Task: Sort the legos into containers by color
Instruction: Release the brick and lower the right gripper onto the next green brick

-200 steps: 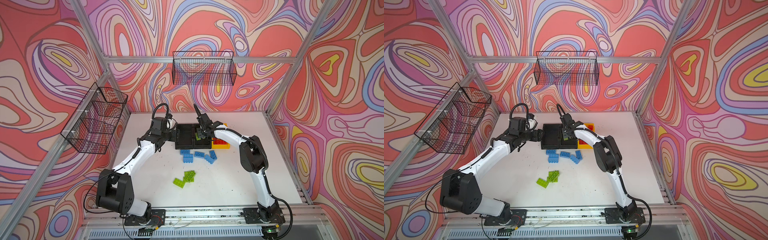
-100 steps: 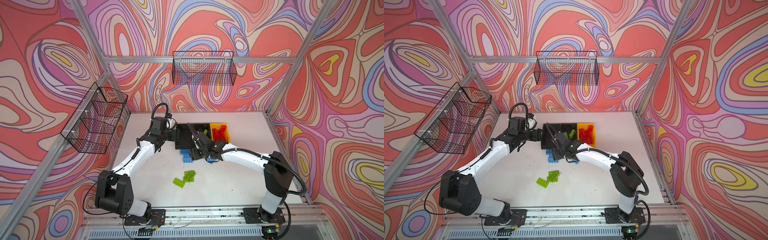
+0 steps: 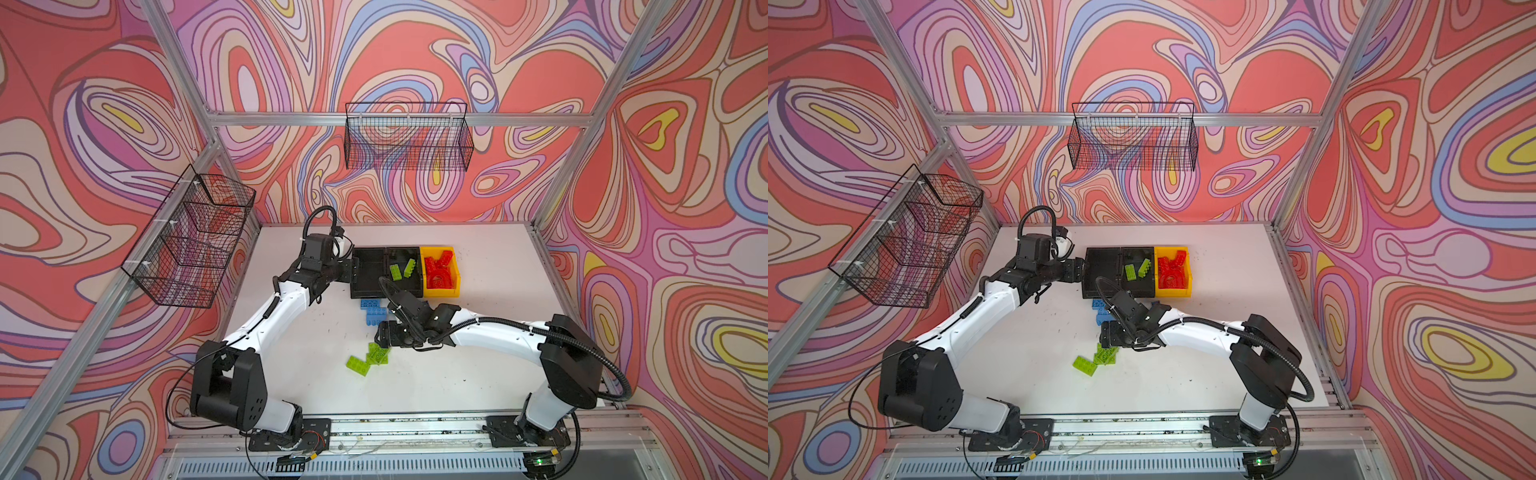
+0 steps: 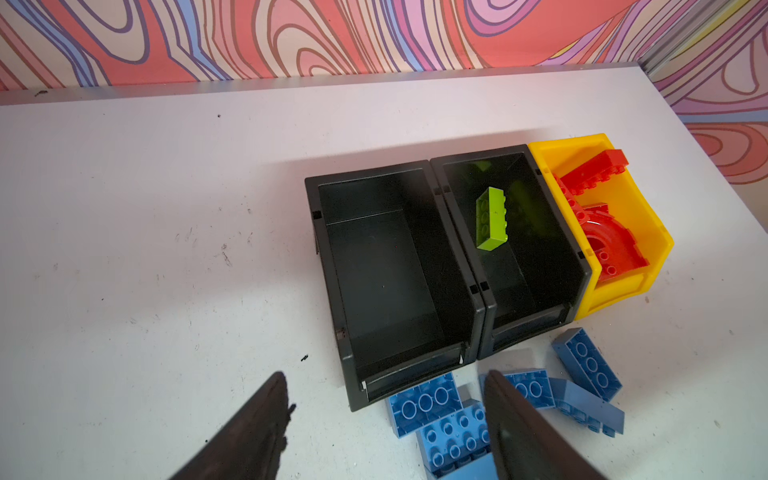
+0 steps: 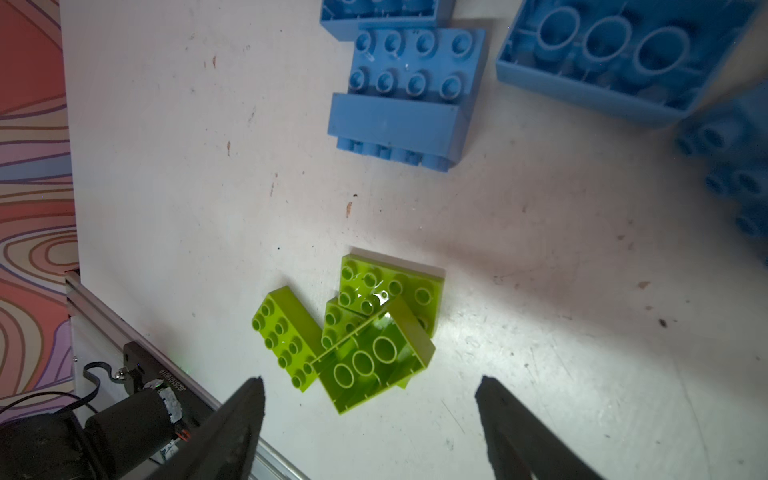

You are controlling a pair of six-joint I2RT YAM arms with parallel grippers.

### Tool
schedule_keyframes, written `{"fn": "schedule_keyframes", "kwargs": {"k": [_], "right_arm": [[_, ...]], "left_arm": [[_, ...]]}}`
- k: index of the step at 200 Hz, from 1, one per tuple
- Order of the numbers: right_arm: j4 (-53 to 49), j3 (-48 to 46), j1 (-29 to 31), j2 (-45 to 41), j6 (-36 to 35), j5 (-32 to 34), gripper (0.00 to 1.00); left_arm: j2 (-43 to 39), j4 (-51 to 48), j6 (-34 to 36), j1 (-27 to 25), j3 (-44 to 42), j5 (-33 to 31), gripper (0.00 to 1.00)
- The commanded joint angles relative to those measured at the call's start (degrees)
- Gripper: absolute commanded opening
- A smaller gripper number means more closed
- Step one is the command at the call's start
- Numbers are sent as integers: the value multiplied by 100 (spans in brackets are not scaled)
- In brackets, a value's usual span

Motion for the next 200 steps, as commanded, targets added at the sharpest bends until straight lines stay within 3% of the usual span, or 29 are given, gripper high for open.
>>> {"fn": "schedule_keyframes", "kwargs": {"k": [1, 101, 142, 200], "right_arm": [[34, 29, 131, 318, 218, -208, 86], [-127, 575, 240, 1068, 58, -236, 83], [-370, 789, 240, 1324, 19, -122, 72], [-1290, 1315, 441, 1593, -220, 701, 55]], "left_arm": [[-10, -70, 47, 40, 137, -2, 77], [-42, -69, 56, 39, 125, -8, 77], [-52, -72, 82, 39, 124, -30, 77], [-35, -66, 82, 39, 124, -29, 77]]}}
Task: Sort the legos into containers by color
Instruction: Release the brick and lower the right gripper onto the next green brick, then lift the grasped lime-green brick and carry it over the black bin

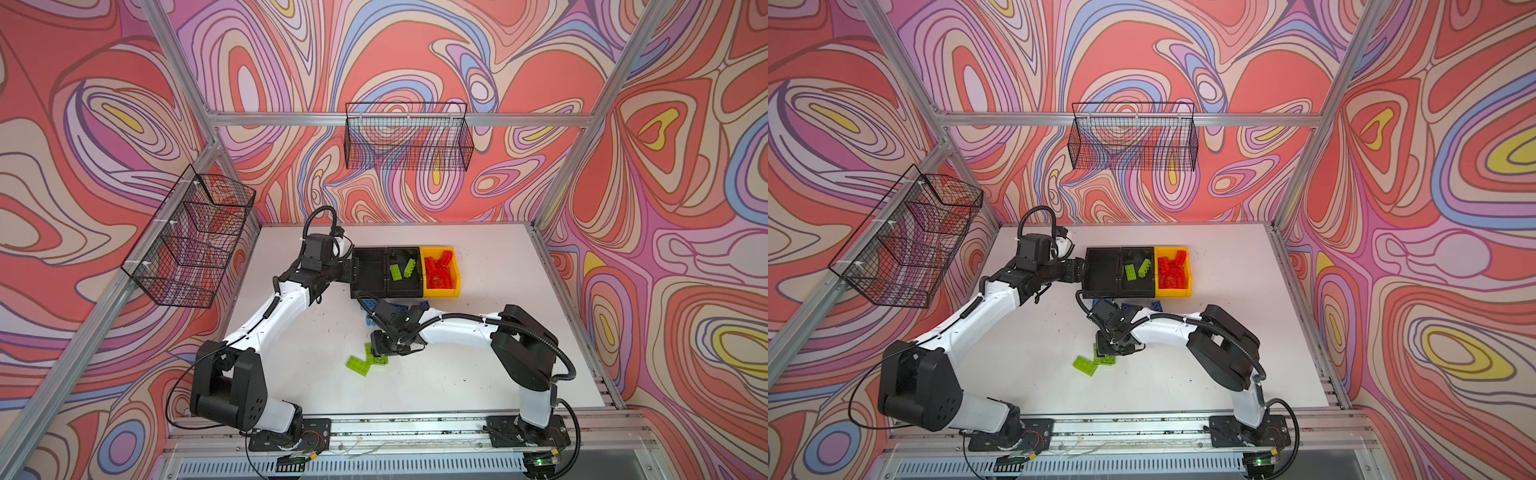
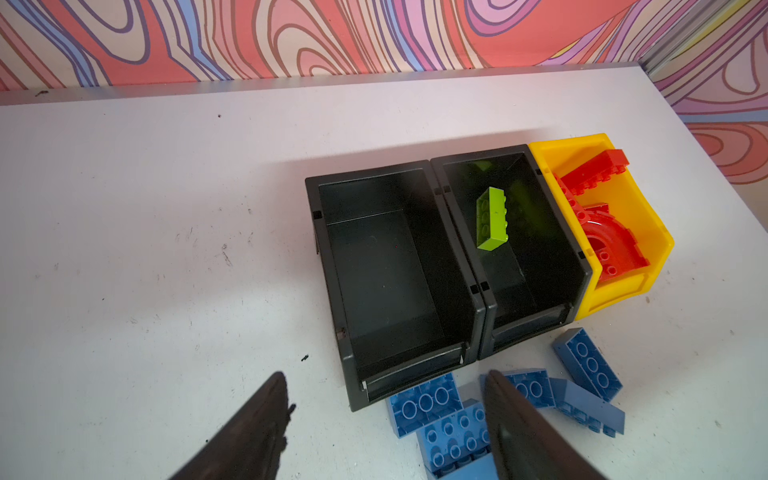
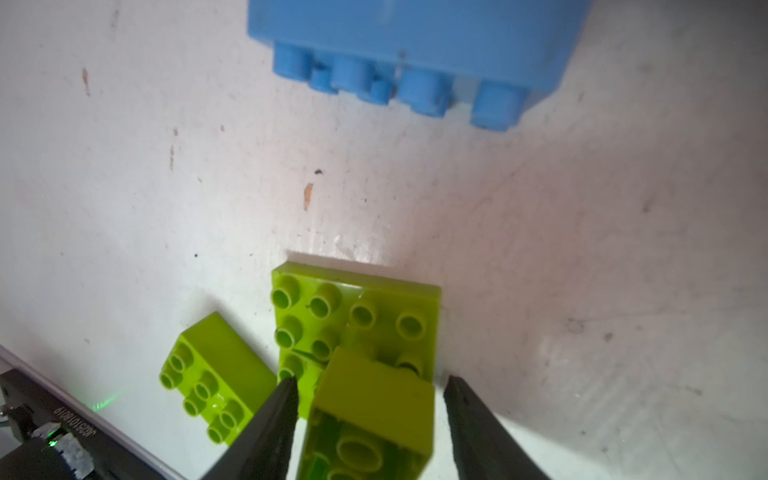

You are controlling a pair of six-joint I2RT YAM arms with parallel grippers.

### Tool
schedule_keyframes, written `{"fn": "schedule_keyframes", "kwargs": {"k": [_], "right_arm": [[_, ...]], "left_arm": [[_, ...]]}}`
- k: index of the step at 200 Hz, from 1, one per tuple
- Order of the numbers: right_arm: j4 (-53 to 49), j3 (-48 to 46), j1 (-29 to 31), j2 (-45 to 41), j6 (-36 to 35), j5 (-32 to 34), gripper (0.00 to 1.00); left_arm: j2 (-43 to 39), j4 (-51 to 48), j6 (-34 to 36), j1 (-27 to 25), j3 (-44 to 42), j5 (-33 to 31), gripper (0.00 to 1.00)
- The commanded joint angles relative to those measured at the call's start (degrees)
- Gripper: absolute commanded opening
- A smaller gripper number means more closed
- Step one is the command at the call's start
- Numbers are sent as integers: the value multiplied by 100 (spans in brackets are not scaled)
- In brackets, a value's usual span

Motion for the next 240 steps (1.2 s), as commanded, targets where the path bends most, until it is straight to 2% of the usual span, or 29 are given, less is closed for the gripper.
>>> {"fn": "schedule_keyframes", "kwargs": {"k": [1, 41, 58, 118, 179, 197, 240], "right_arm": [[-542, 240, 133, 126, -75, 488, 54], [-767, 356, 138, 131, -203, 575, 33], [-920, 451, 136, 134, -271, 640, 29], [-1367, 889, -67, -34, -853, 772, 26], [-1162, 1602, -1581, -284, -1873, 960, 26], [-1060, 1993, -1989, 26, -2169, 845, 26], [-1169, 3456, -2459, 1128, -2691, 985, 27]], "left_arm": [[-34, -66, 80, 39, 123, -26, 77], [-26, -71, 76, 39, 123, -25, 77], [-26, -69, 80, 39, 123, -21, 77], [-41, -68, 71, 39, 128, -14, 77], [-84, -69, 80, 39, 136, -26, 77], [-79, -67, 80, 39, 138, 0, 77], [-132, -73, 106, 40, 125, -50, 77]]}}
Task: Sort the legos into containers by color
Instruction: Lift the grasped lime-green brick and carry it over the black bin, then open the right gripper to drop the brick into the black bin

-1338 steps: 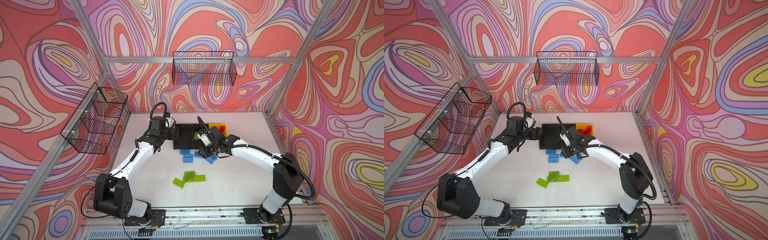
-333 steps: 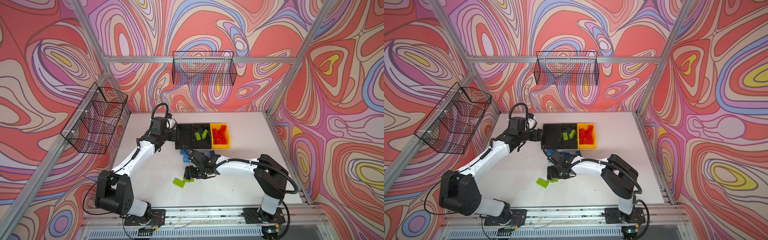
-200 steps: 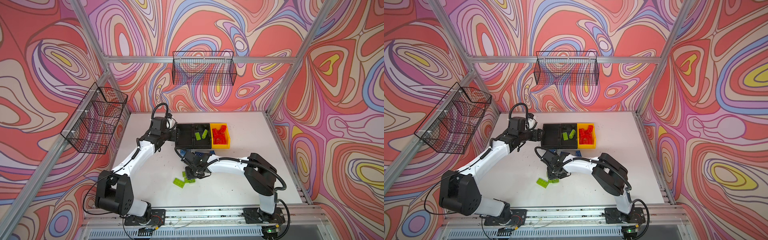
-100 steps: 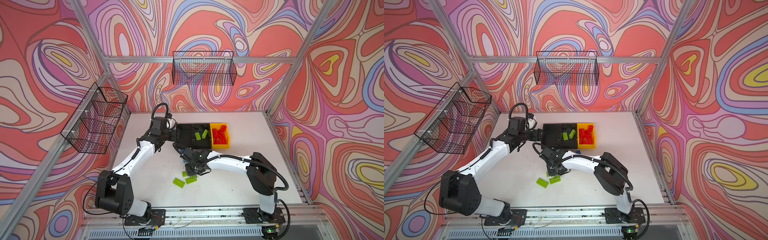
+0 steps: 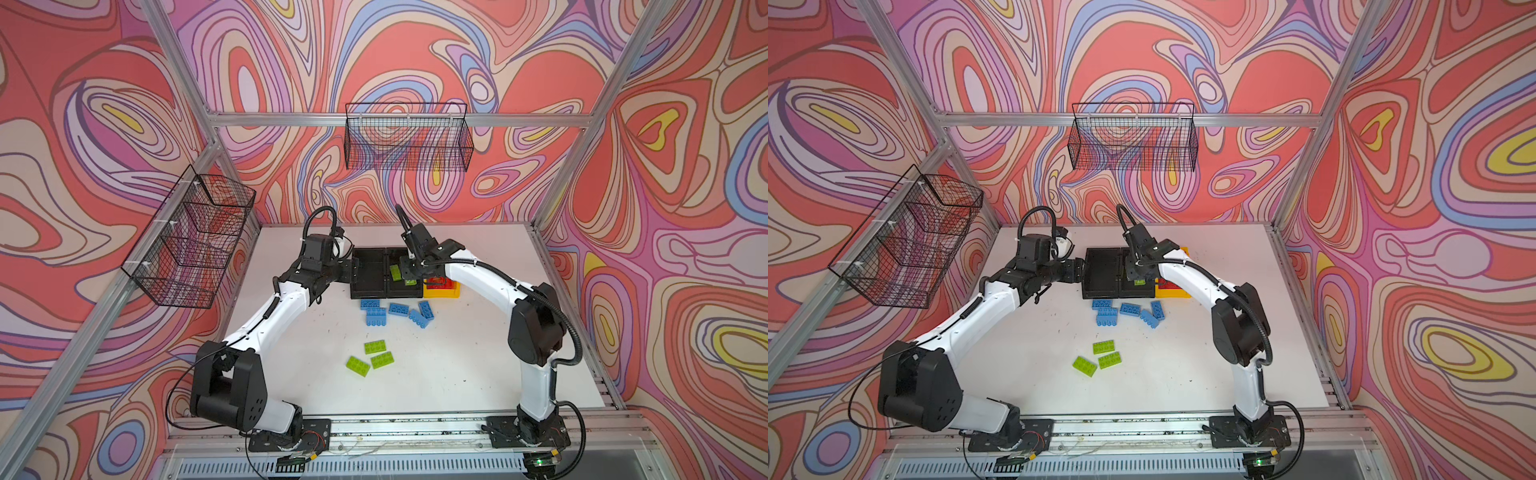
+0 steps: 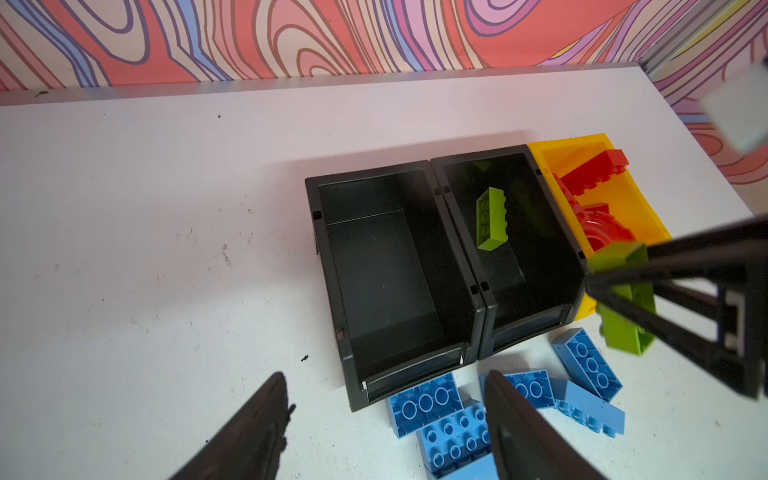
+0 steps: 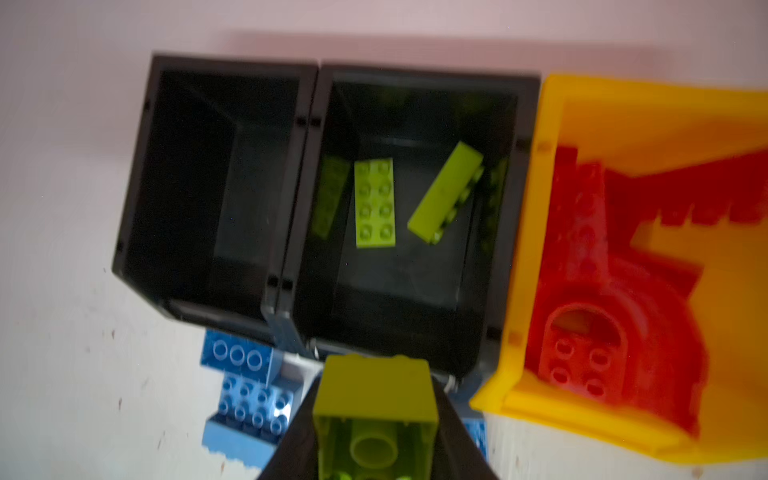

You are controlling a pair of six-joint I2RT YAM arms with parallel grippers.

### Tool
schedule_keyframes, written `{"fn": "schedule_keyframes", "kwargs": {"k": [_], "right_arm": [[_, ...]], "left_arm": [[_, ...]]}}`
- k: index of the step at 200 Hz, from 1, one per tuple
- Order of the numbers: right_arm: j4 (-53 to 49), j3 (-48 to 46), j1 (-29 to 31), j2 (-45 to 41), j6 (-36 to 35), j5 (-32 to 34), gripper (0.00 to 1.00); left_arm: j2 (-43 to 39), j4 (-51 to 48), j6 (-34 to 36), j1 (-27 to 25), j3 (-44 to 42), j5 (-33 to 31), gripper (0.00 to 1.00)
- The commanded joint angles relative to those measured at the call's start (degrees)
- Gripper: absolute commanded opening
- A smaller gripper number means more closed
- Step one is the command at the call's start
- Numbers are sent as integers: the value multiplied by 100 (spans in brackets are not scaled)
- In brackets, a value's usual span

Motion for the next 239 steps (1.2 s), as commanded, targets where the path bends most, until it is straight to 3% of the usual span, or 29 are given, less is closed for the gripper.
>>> {"fn": "schedule_keyframes", "kwargs": {"k": [1, 37, 98, 137, 161, 200, 239], "right_arm": [[-102, 567, -113, 638, -460, 46, 27], [-158, 1405, -246, 1448, -621, -83, 27], [447, 1241, -383, 1587, -564, -412, 31], [479, 1223, -387, 1619, -556, -487, 51], [510, 1112, -387, 1379, -672, -533, 63], [374, 679, -383, 675, -1376, -872, 61], [450, -718, -255, -659, -2318, -1571, 60]], "left_arm": [[-131, -67, 104, 39, 124, -49, 77], [-157, -69, 135, 47, 132, -108, 77], [-147, -72, 113, 48, 134, -60, 77], [-165, -72, 113, 48, 127, -72, 77], [-173, -69, 113, 52, 135, -73, 77], [-211, -66, 131, 47, 123, -103, 77], [-171, -66, 139, 48, 126, -112, 77]]}}
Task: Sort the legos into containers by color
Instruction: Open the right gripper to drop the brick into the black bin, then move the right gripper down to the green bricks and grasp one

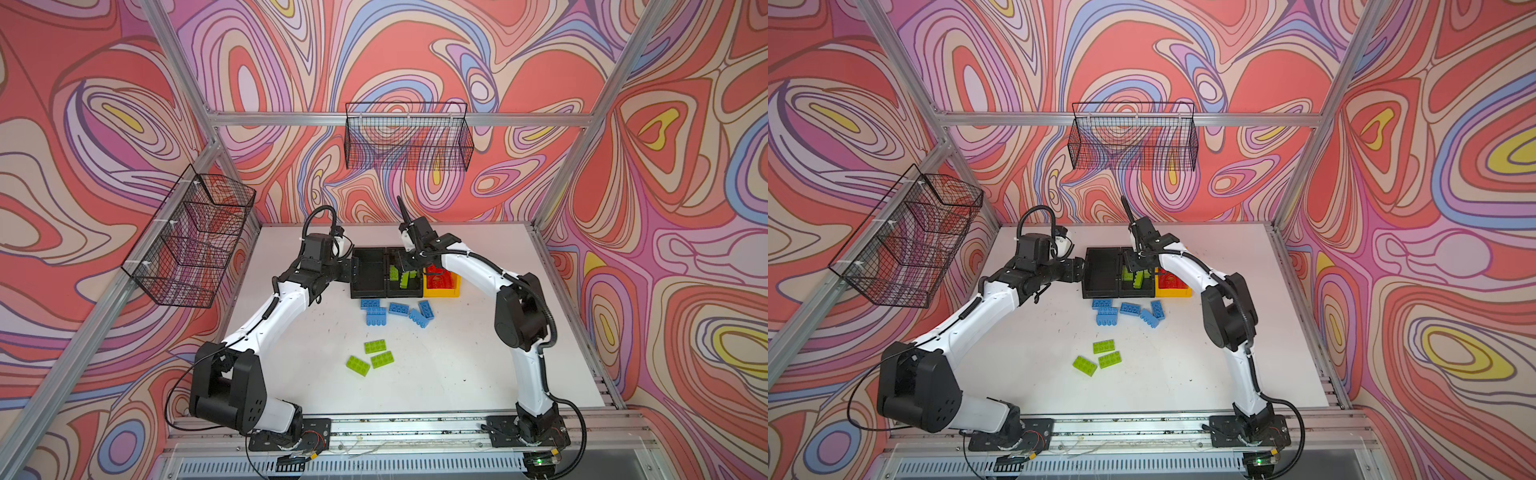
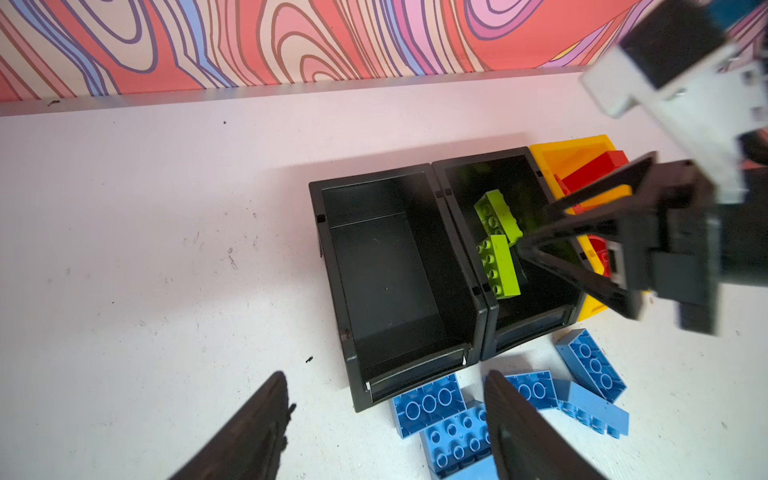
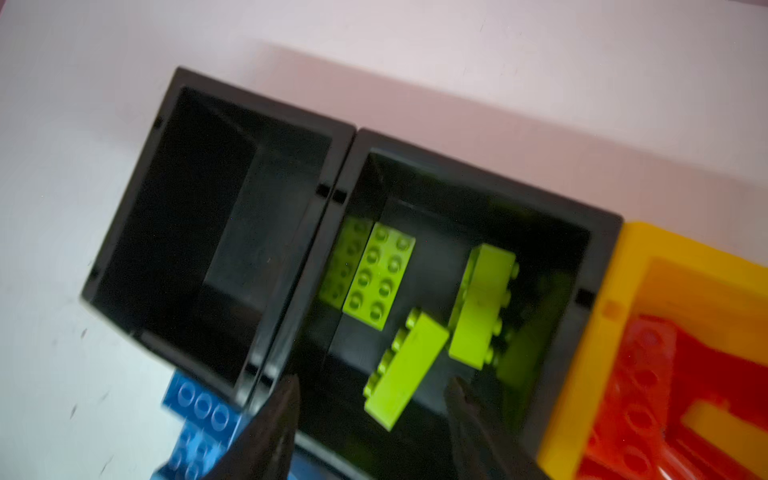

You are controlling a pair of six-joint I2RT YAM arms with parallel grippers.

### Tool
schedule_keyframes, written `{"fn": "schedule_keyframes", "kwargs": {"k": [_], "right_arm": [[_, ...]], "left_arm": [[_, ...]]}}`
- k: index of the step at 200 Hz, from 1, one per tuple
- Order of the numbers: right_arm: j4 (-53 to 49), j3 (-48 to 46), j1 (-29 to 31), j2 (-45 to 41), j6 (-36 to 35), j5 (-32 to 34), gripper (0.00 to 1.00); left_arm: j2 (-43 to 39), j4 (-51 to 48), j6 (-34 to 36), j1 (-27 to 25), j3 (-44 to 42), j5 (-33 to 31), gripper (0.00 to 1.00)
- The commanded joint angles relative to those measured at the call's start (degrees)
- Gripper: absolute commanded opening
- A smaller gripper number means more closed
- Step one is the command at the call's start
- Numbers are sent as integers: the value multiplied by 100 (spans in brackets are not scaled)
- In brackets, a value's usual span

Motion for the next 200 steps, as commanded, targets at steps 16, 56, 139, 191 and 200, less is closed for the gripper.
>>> {"fn": "schedule_keyframes", "kwargs": {"k": [16, 56, 139, 191, 200], "right_arm": [[-115, -1239, 406, -1289, -1156, -600, 61], [-573, -2057, 1619, -1438, -1415, -406, 63], [65, -2820, 2713, -1292, -1927, -339, 67], [274, -2947, 2785, -1171, -2321, -294, 69], [248, -2938, 2808, -1097, -2373, -294, 69]], "left_arm": [[-89, -68, 76, 48, 128, -60, 77], [15, -72, 67, 48, 144, -14, 77], [-30, -67, 89, 48, 132, -26, 77], [-45, -67, 102, 48, 136, -30, 77], [-41, -71, 102, 48, 137, -20, 77]]}}
